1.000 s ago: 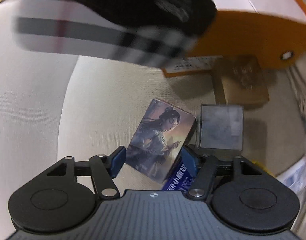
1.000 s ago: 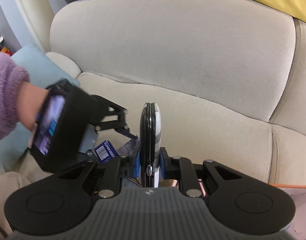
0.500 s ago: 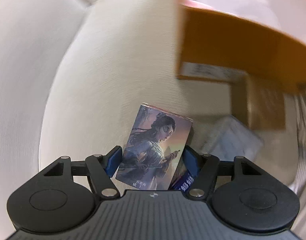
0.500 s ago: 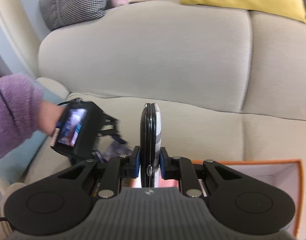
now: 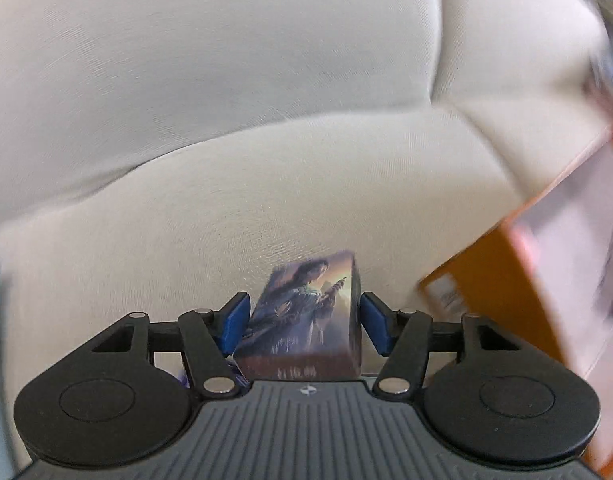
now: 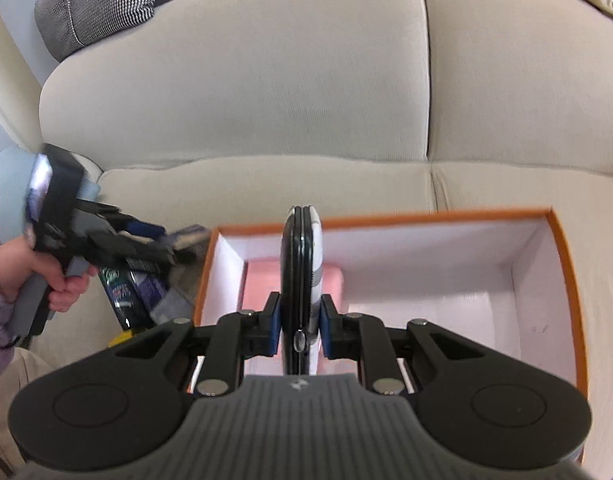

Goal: Organize rigid objects
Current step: 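Carry the plaid pouch over the orange box with the right gripper while the left grasps the photo card box, then lower the plaid pouch into the box and open the right gripper while the left carries the card box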

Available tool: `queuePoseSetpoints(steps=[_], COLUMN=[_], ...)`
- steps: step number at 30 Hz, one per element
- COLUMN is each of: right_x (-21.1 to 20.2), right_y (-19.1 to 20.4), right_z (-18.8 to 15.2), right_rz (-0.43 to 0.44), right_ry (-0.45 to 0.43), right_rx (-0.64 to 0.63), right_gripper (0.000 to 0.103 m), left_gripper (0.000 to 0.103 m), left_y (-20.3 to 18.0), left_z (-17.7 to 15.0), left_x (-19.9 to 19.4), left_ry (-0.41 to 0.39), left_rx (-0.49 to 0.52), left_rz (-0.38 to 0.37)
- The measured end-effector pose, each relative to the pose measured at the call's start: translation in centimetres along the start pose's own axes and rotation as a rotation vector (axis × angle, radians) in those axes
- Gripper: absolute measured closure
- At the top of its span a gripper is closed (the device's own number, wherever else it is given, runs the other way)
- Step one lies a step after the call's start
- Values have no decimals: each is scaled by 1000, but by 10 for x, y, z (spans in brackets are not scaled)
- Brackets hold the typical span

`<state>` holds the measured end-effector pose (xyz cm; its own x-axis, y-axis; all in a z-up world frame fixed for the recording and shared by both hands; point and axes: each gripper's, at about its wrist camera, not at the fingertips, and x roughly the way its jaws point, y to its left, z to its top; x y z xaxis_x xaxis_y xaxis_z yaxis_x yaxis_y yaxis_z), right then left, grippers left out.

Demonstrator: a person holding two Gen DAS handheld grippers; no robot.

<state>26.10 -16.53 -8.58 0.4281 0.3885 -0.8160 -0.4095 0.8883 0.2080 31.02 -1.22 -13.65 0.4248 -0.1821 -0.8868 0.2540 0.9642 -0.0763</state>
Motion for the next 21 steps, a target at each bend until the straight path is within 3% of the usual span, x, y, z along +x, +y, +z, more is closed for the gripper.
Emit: queuePoseSetpoints(steps=[1, 2, 4, 6, 9, 13, 17, 21], right_x=[0, 0, -8, -13, -11, -10, -4, 2], right_y=[1, 1, 0, -4, -3, -2, -8, -16], right_z=[-4, -7, -16, -21, -26, -34, -34, -34], right_rz=[-3, -6, -10, -11, -10, 8, -8, -26], right_ry=[6, 11, 16, 18, 20, 24, 32, 46], right_rx=[1, 2, 5, 5, 0, -13, -11, 4], right_gripper=[84, 84, 84, 84, 84, 84, 84, 83], left_gripper=[74, 101, 99, 99, 99, 93, 66, 50], left_y=[-2, -7, -5, -11, -21, -14, -9, -3], left_z=[-4, 9, 6, 5, -5, -13, -16, -22], left_x=[-9, -20, -43, -56, -59, -50, -46, -47], left_ry=[-23, -58, -69, -70, -53, 9, 31, 77], left_rx=[-24, -37, -61, -53, -14, -8, 45, 55], left_rz=[-15, -21, 18, 1, 24, -17, -18, -34])
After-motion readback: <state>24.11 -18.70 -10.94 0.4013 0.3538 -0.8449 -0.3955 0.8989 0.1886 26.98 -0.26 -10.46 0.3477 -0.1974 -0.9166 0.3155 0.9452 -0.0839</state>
